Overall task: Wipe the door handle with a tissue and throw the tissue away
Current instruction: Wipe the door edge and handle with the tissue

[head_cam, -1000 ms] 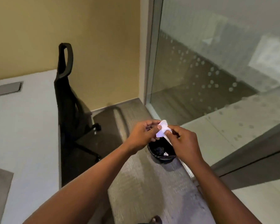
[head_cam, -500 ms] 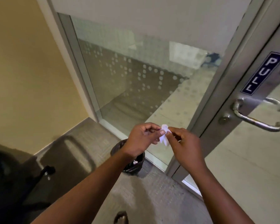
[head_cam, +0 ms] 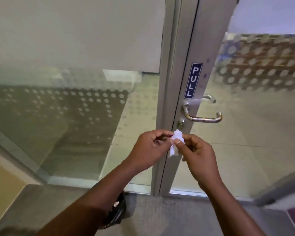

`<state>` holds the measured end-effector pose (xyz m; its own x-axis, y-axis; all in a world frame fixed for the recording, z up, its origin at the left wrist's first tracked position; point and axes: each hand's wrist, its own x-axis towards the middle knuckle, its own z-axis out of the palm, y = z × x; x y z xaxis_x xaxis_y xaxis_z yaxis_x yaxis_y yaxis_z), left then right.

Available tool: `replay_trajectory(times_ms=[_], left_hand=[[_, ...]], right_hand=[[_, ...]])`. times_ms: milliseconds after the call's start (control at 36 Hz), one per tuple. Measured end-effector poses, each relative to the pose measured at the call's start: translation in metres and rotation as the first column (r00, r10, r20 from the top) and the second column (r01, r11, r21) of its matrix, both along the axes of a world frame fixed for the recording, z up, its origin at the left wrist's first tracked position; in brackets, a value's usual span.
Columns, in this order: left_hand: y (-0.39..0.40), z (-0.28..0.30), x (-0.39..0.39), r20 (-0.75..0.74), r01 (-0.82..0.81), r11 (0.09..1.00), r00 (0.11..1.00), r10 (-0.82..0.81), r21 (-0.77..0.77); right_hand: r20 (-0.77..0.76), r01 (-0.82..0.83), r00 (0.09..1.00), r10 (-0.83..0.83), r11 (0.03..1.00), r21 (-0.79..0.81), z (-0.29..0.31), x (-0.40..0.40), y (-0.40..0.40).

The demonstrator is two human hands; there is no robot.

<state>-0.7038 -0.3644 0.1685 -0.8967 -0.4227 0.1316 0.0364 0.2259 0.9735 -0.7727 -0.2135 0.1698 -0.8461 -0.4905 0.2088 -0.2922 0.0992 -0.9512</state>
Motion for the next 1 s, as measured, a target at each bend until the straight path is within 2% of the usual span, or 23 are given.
replay_trajectory(times_ms=[139, 222, 278, 333, 417, 611, 694, 861, 1000], left_hand=[[-0.005, 0.018, -0.024, -0.025, 0.115, 0.965, 0.992, -0.124, -0.234], [-0.017, 0.039, -0.043, -0.096, 0.078, 0.895, 0.986, -0.133, -0.438], [-0.027, 0.056, -0.058, -0.171, 0.001, 0.765, 0.975, -0.145, -0.644], [-0.037, 0.077, -0.074, -0.238, -0.099, 0.591, 0.958, -0.161, -0.800], [-0.049, 0.113, -0.094, -0.307, -0.225, 0.337, 0.928, -0.212, -0.914], [-0.068, 0.168, -0.132, -0.338, -0.380, -0.102, 0.895, -0.291, -0.919], [-0.081, 0.181, -0.144, -0.328, -0.411, -0.243, 0.889, -0.320, -0.878], [-0.108, 0.191, -0.160, -0.283, -0.473, -0.438, 0.857, -0.430, -0.765], [-0.115, 0.192, -0.170, -0.221, -0.472, -0.477, 0.843, -0.491, -0.742]], right_hand=[[0.039, 0.103, 0.994, -0.100, 0.992, -0.074, 0.005, -0.017, 0.015], [0.057, 0.131, 0.991, -0.124, 0.983, -0.128, 0.007, -0.030, 0.019], [0.074, 0.136, 0.989, -0.125, 0.978, -0.161, 0.009, -0.040, 0.021], [0.084, 0.139, 0.989, -0.124, 0.968, -0.208, 0.013, -0.050, 0.022], [0.080, 0.139, 0.989, -0.122, 0.953, -0.268, 0.021, -0.065, 0.023], [0.071, 0.084, 0.995, -0.064, 0.936, -0.342, 0.038, -0.091, 0.022], [0.072, 0.075, 0.996, -0.053, 0.930, -0.360, 0.044, -0.097, 0.022], [0.079, 0.090, 0.995, -0.066, 0.926, -0.367, 0.053, -0.101, 0.019], [0.140, 0.148, 0.985, -0.101, 0.914, -0.378, 0.056, -0.103, 0.017]])
